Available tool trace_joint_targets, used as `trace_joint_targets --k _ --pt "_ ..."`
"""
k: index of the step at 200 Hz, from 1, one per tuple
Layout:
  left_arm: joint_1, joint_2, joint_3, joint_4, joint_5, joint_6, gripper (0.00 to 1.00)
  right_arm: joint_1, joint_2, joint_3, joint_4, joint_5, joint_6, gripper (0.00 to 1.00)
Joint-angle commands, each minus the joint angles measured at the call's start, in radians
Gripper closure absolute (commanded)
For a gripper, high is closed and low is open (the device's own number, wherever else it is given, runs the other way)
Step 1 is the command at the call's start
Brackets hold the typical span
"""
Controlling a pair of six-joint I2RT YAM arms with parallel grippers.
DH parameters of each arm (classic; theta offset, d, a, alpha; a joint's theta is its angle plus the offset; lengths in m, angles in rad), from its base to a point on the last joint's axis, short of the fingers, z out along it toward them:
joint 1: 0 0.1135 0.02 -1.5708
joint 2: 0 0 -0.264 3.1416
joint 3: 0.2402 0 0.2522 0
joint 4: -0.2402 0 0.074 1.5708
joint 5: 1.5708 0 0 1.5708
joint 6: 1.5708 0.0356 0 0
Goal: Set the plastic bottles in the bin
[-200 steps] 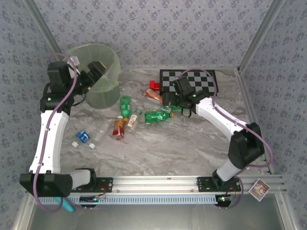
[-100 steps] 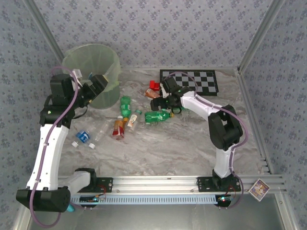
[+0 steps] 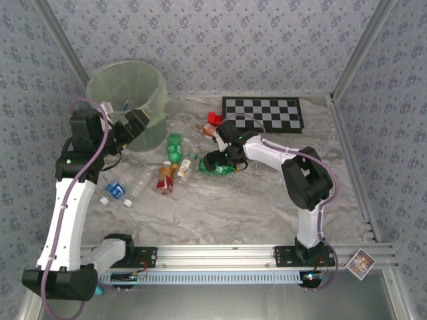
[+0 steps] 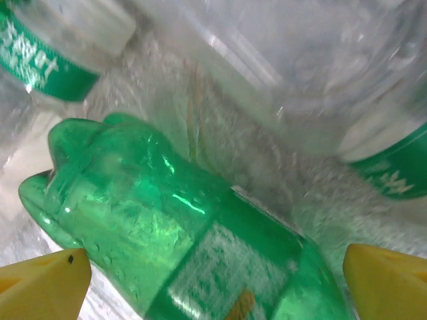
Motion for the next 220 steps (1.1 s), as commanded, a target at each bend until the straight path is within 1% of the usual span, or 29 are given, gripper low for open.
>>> trace_joint_targets --k 1,14,31,69,81,92,127,143,164,168,201,207,220 --pt "-0.005 -0.005 0.003 0.005 0.010 0.016 0.00 0.017 -0.058 -0.035 -0.019 0.021 -0.004 0.02" --pt "-0.006 -0.004 0.003 0.006 0.015 0.018 0.00 0.032 -0.069 -0.055 -0.017 0.027 -0.003 0.02" --pt "-0.006 -0.006 0.004 0.002 0.018 0.021 0.00 0.057 -0.076 -0.075 -0.019 0.037 -0.007 0.05" --pt "-0.005 -0.007 0.007 -0.011 0.023 0.032 0.00 0.118 -0.082 -0.120 -0.020 0.069 -0.016 0.05" --pt "-0.006 -0.009 0.005 -0.012 0.027 0.032 0.00 0.133 -0.078 -0.127 -0.020 0.076 -0.013 0.07" --pt "-0.006 -0.010 0.004 -0.014 0.031 0.032 0.00 0.146 -0.075 -0.132 -0.018 0.081 -0.007 0.12" --pt "-0.006 -0.014 0.000 -0.022 0.042 0.040 0.00 0.185 -0.078 -0.153 -0.007 0.104 0.007 0.23" --pt "-0.006 -0.015 0.002 -0.029 0.047 0.043 0.00 0.202 -0.080 -0.160 -0.003 0.114 0.017 0.31" --pt "-0.006 -0.017 0.002 -0.041 0.054 0.043 0.00 0.217 -0.089 -0.168 0.013 0.121 0.033 0.36" --pt "-0.006 -0.017 0.002 -0.043 0.055 0.043 0.00 0.220 -0.091 -0.201 0.016 0.124 0.037 0.38" --pt "-0.006 -0.027 -0.001 -0.043 0.046 0.043 0.00 0.240 -0.122 -0.226 0.024 0.158 0.058 0.54" --pt "-0.005 -0.028 -0.002 -0.070 0.046 0.042 0.00 0.244 -0.132 -0.228 0.025 0.168 0.059 0.57" --pt "-0.006 -0.032 -0.012 -0.062 0.050 0.032 0.00 0.251 -0.153 -0.231 0.025 0.193 0.063 0.66"
